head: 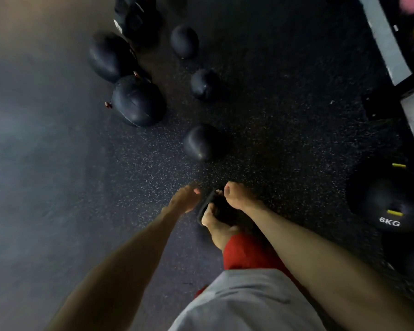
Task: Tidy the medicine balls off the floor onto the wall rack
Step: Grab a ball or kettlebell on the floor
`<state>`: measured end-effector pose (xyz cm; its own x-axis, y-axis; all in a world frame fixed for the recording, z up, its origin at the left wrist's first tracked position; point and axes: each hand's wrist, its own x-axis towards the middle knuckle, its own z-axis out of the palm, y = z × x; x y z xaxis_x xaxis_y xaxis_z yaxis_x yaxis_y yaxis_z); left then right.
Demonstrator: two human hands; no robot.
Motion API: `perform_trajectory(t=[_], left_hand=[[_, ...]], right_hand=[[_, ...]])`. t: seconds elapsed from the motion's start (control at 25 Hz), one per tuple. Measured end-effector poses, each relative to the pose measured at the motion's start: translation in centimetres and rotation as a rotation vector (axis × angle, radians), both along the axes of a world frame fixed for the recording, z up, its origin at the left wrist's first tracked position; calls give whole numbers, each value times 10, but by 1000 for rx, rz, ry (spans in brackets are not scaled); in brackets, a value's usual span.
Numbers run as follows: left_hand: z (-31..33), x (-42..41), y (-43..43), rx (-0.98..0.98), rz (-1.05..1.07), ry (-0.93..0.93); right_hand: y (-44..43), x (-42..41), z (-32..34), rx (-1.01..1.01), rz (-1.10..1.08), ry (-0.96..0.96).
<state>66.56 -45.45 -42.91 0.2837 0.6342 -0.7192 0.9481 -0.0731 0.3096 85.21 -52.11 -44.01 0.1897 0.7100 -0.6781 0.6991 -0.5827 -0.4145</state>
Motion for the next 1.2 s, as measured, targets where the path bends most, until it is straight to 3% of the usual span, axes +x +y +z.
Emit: perform_trajectory(t=[0.28,0.6,0.8,1.04,1.2], left_hand=[[24,-3,122,-42,-148,49],[19,17,268,-30,-198,38],[-5,34,358,-47,-461,51],[-45,38,445,-115,-969,-18],[-90,43,480,-99,-1110,-42]], right_hand=[[103,-8,-1,-70,-33,46],[203,-12,-5,-53,-228,78],[259,-39,-27,-86,-408,78],[317,-108,-61,-124,-717,37],[344,-147,-117,-140,-960,19]])
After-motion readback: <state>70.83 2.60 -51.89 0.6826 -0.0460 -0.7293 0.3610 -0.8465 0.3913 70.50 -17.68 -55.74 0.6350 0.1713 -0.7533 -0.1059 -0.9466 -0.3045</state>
